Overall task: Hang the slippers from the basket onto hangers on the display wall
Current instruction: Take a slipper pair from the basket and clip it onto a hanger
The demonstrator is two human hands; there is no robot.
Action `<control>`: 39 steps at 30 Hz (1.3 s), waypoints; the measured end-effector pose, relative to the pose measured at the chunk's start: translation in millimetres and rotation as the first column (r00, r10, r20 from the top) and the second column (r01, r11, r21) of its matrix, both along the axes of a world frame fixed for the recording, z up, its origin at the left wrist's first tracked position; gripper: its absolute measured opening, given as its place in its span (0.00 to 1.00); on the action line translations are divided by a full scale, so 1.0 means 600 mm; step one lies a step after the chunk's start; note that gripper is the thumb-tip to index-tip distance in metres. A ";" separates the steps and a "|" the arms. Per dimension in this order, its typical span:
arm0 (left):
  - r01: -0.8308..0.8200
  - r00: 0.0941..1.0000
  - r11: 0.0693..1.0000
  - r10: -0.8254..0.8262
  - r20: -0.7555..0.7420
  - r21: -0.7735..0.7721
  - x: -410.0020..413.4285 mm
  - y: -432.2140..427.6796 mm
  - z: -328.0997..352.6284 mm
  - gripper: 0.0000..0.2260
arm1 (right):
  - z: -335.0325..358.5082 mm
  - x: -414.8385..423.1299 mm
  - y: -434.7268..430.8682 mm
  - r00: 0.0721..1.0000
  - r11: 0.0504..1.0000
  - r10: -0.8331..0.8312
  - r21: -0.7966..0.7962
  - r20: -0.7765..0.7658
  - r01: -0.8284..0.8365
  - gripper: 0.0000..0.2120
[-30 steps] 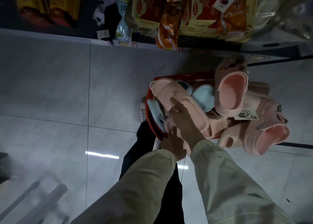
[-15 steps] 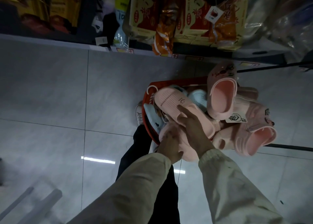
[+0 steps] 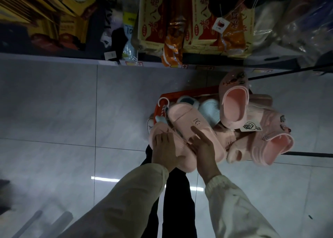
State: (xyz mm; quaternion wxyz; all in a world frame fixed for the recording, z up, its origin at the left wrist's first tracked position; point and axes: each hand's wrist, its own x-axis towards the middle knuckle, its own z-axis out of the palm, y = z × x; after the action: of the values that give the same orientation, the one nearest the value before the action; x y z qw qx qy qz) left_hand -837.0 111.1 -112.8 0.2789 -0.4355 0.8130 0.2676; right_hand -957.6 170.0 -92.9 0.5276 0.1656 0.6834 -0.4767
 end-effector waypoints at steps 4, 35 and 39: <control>-0.049 0.998 0.995 0.045 -0.046 -0.088 0.009 0.000 -0.004 0.48 | -0.016 0.026 0.009 0.998 0.996 0.064 0.065 -0.008 -0.063 0.15; -0.040 0.996 0.999 0.043 -0.084 0.033 0.119 -0.152 0.002 0.39 | -0.121 0.001 -0.131 0.346 0.405 0.914 0.427 -0.213 -0.808 0.08; -0.051 0.991 0.999 0.050 -0.127 -0.005 0.117 -0.157 -0.001 0.38 | -0.158 -0.005 -0.150 0.319 0.307 0.947 0.389 -0.036 -0.868 0.13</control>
State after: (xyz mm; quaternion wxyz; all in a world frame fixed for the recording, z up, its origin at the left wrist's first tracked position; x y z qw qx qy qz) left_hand -766.5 16.9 -113.5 0.2181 -0.4391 0.8190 0.2982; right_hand -960.3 80.3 -187.8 0.5780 -0.2392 0.7802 0.0015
